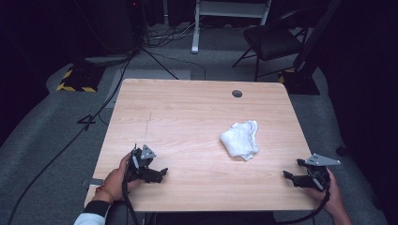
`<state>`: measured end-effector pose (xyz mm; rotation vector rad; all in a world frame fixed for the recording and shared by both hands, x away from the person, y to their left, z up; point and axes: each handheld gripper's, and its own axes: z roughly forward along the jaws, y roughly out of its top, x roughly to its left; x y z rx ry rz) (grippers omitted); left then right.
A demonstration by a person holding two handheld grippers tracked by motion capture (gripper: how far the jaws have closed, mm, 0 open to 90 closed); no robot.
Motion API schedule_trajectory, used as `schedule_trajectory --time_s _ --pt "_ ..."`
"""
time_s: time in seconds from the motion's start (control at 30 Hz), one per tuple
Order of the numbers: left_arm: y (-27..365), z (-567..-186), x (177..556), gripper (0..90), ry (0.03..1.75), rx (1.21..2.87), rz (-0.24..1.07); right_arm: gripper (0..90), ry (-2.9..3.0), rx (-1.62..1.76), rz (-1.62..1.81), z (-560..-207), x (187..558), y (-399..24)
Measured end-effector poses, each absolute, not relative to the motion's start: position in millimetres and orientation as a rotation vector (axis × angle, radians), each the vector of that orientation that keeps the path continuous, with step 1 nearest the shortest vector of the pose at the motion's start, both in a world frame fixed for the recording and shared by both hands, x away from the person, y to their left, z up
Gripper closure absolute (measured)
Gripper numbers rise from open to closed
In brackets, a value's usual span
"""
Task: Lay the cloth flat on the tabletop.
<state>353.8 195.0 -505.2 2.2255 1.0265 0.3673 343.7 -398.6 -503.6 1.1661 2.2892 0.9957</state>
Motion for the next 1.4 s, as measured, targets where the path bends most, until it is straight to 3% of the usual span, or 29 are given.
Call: schedule_trajectory --time_s 0.57,0.63,0.67,0.77,0.87,1.13,1.4 --pt "188 -505 361 0.0 0.97 2.246 0.339 14.7 2.371 1.124 0.981 -501 353 -393" --pt "185 -505 363 0.0 0.958 2.254 0.332 18.0 2.387 1.124 0.973 -499 357 -391" --pt "184 -505 364 0.0 0.951 2.256 0.333 24.8 2.379 1.106 0.995 -499 362 -388" --pt "177 -505 366 0.0 0.928 2.263 0.322 26.3 2.39 1.054 1.001 -499 366 -383" --pt "164 -505 370 0.0 0.852 2.29 0.296 34.5 2.413 0.988 1.01 -490 379 -366" --pt "152 -504 382 0.0 0.766 2.316 0.266 36.1 2.438 0.879 0.955 -467 411 -319" --pt "149 -504 390 0.0 0.736 2.324 0.253 37.3 2.396 0.949 1.018 -461 446 -303"
